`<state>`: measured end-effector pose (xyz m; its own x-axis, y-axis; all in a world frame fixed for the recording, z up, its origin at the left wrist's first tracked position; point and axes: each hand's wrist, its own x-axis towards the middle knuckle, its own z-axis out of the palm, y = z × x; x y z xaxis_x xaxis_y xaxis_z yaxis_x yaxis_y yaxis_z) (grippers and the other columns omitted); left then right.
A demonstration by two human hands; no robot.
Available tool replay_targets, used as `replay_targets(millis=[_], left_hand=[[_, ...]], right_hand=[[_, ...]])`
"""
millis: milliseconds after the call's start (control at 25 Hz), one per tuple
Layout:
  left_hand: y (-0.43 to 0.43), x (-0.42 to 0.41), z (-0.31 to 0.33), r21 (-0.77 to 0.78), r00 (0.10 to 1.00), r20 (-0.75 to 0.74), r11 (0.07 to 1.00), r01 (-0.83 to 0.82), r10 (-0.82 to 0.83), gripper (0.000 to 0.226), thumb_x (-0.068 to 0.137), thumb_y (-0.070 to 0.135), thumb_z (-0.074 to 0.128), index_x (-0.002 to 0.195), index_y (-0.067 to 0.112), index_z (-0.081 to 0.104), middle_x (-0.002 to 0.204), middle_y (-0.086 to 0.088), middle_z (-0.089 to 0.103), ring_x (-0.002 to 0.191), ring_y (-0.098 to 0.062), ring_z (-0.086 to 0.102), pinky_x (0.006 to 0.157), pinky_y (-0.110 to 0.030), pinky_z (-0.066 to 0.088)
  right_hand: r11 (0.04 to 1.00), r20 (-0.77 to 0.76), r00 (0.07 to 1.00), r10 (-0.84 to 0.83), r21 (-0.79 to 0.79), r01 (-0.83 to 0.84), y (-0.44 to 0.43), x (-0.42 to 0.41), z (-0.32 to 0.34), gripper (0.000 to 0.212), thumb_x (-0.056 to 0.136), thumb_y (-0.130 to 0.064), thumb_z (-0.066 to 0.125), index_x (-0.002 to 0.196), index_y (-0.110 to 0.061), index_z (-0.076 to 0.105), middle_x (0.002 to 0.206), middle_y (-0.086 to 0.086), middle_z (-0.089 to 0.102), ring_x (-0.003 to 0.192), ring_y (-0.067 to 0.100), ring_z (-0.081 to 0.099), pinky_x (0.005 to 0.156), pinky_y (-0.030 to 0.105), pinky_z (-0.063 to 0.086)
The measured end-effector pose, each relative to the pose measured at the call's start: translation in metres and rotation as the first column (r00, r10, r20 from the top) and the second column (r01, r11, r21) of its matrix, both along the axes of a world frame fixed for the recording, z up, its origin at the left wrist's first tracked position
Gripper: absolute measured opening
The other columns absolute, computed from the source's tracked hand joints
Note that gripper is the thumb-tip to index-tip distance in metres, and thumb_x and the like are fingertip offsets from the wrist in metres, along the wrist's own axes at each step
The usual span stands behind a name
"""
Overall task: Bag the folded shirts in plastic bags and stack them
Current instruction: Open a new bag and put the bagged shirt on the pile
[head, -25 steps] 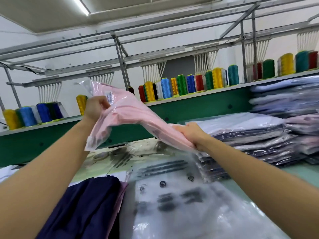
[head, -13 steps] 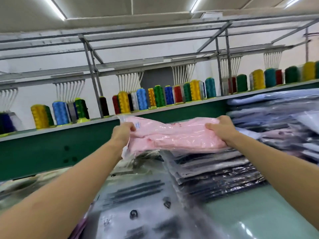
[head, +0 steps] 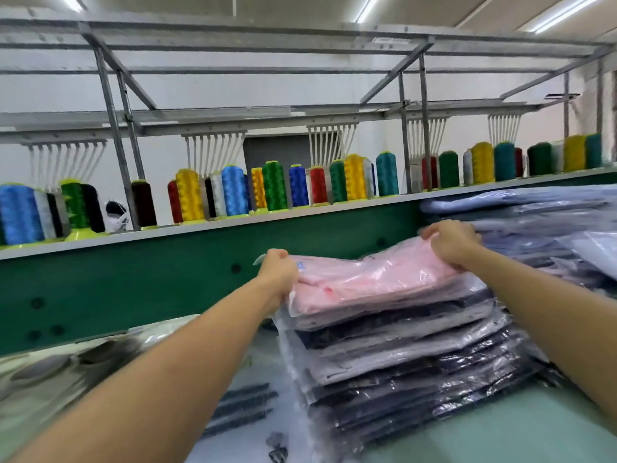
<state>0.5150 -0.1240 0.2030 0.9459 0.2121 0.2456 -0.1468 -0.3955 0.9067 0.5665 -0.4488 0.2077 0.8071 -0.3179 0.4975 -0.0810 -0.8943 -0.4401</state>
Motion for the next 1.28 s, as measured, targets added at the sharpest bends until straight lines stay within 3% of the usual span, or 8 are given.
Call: replay_targets(millis=[80,240,360,560,680,920,1040,1280], left_hand=[[-0.001,0.015,-0.004,0.290,0.999,-0.041,0.957,-0.001,0.014,0.023,0.095,0.006,0.046,0.114,0.003,0.057,0.104,-0.013,0.058,0.098,-0.032,0.059,0.087,-0.038,0.050],[-0.005,0.026,0.016,0.842,0.981,-0.082,0.538,-0.025,0.175,0.025,0.090,0.037,0.063,0.087,0.013,0.054,0.121,-0.014,0.061,0.112,-0.034,0.052,0.102,-0.045,0.043],[-0.025,0.026,0.009,0.872,0.999,-0.023,0.489,0.009,0.023,0.023,0.098,0.017,0.044,0.108,0.004,0.060,0.129,-0.017,0.059,0.116,-0.036,0.055,0.097,-0.043,0.047],[-0.031,0.037,-0.008,0.855,0.980,-0.192,0.481,0.195,-0.056,0.045,0.107,0.019,0.024,0.132,-0.003,0.054,0.143,-0.021,0.049,0.125,-0.036,0.051,0.107,-0.045,0.041],[-0.029,0.033,-0.013,0.864,0.977,-0.213,0.465,0.191,-0.005,0.048,0.108,0.018,0.018,0.143,-0.005,0.042,0.152,-0.024,0.039,0.135,-0.038,0.043,0.114,-0.047,0.033],[-0.015,0.007,-0.018,0.937,0.996,-0.074,0.337,0.088,-0.054,0.039,0.106,0.025,0.026,0.129,0.008,0.052,0.137,-0.014,0.055,0.116,-0.033,0.053,0.097,-0.044,0.046],[0.005,-0.016,-0.014,0.898,1.000,-0.005,0.439,0.003,0.003,0.037,0.101,0.035,0.035,0.125,0.018,0.056,0.126,-0.008,0.059,0.104,-0.029,0.054,0.084,-0.037,0.046],[0.042,-0.085,-0.004,0.815,0.986,0.141,0.556,-0.164,0.084,0.031,0.097,0.043,0.043,0.113,0.020,0.055,0.107,-0.005,0.064,0.093,-0.031,0.061,0.085,-0.041,0.053]], right_hand=[[0.995,-0.045,0.998,-0.052,-0.083,0.048,-0.004,0.009,0.000,0.042,0.101,-0.016,0.038,0.128,-0.029,0.067,0.136,0.021,0.055,0.125,0.042,0.044,0.104,0.048,0.040],[0.967,-0.188,0.979,0.079,-0.223,-0.121,0.010,0.017,-0.007,0.044,0.097,-0.045,0.039,0.137,-0.040,0.058,0.150,0.009,0.049,0.134,0.038,0.043,0.114,0.052,0.032],[0.939,-0.354,0.919,0.174,-0.220,-0.263,0.019,0.017,-0.018,0.054,0.094,-0.073,0.033,0.144,-0.053,0.045,0.157,-0.001,0.043,0.142,0.034,0.040,0.117,0.058,0.021],[0.913,-0.386,0.880,0.279,-0.179,-0.368,0.012,0.017,-0.028,0.064,0.094,-0.078,0.025,0.151,-0.050,0.036,0.163,-0.001,0.034,0.144,0.031,0.037,0.119,0.046,0.025],[0.918,-0.427,0.882,0.199,-0.233,-0.320,0.014,0.019,-0.035,0.067,0.090,-0.082,0.020,0.152,-0.055,0.025,0.165,0.002,0.026,0.147,0.036,0.030,0.119,0.061,0.019],[0.942,-0.474,0.877,0.071,-0.258,-0.216,0.023,0.014,-0.038,0.058,0.098,-0.069,0.020,0.153,-0.053,0.024,0.167,0.001,0.022,0.151,0.035,0.021,0.118,0.065,0.017],[0.960,-0.253,0.967,0.019,-0.265,-0.088,0.043,-0.004,-0.035,0.039,0.098,-0.037,0.033,0.127,-0.035,0.059,0.143,0.006,0.055,0.127,0.035,0.051,0.101,0.054,0.039],[0.945,0.126,0.951,0.284,-0.206,-0.255,0.112,-0.072,-0.029,0.017,0.095,-0.026,0.051,0.104,-0.027,0.065,0.101,0.001,0.072,0.094,0.030,0.063,0.077,0.038,0.050]])
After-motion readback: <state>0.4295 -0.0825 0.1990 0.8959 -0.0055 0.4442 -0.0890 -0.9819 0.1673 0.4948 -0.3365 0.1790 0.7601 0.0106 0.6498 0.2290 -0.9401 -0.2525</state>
